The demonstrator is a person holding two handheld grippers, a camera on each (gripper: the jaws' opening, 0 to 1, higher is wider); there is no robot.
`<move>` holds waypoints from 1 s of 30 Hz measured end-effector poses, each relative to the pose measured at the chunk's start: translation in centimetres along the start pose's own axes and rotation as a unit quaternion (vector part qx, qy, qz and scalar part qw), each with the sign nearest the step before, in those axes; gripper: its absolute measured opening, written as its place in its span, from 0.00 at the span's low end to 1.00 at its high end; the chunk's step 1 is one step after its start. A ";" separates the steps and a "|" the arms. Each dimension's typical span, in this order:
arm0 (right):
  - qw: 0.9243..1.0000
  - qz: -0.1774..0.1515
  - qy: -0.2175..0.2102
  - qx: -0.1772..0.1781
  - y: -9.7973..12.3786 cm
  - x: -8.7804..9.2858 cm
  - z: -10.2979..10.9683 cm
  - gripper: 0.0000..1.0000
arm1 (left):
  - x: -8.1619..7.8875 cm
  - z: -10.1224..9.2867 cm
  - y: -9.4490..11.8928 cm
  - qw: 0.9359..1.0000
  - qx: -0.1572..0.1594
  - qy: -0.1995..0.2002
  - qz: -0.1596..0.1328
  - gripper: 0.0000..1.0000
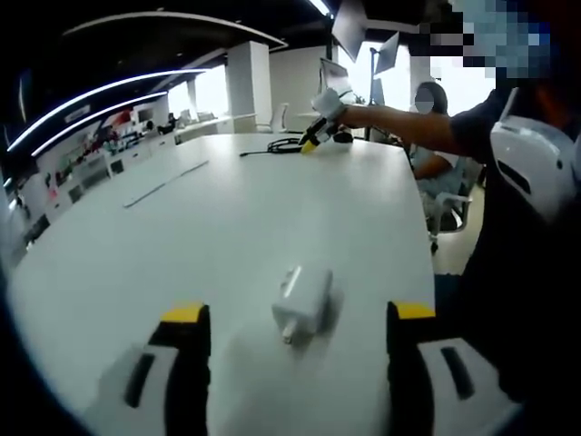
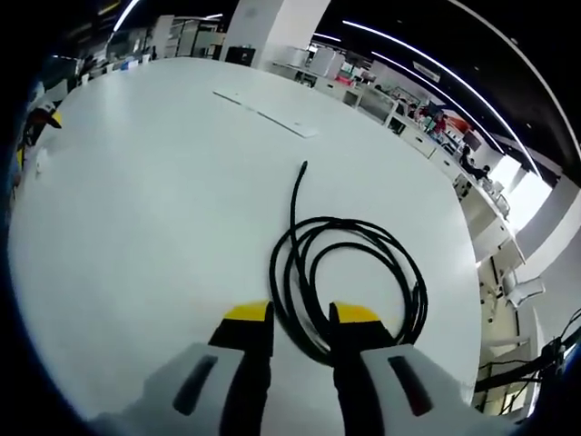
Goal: Plug the desk Type‑C cable into the charger adapter.
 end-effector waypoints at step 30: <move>1.000 0.009 -0.013 -0.027 -0.1 0.0 0.4 0.07 | 0.1 -0.3 -0.3 1.000 0.004 0.003 0.000 0.79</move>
Point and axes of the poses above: the point that each gripper's makers call its tool centre point, and the gripper's own axes: y roughly backward along the fingers, z roughly to its left, x roughly out of its underside, the point moved 7 cm from there along y, roughly backward along the fingers, and after that the axes turned 15 degrees about -y, right-handed, at the moved point
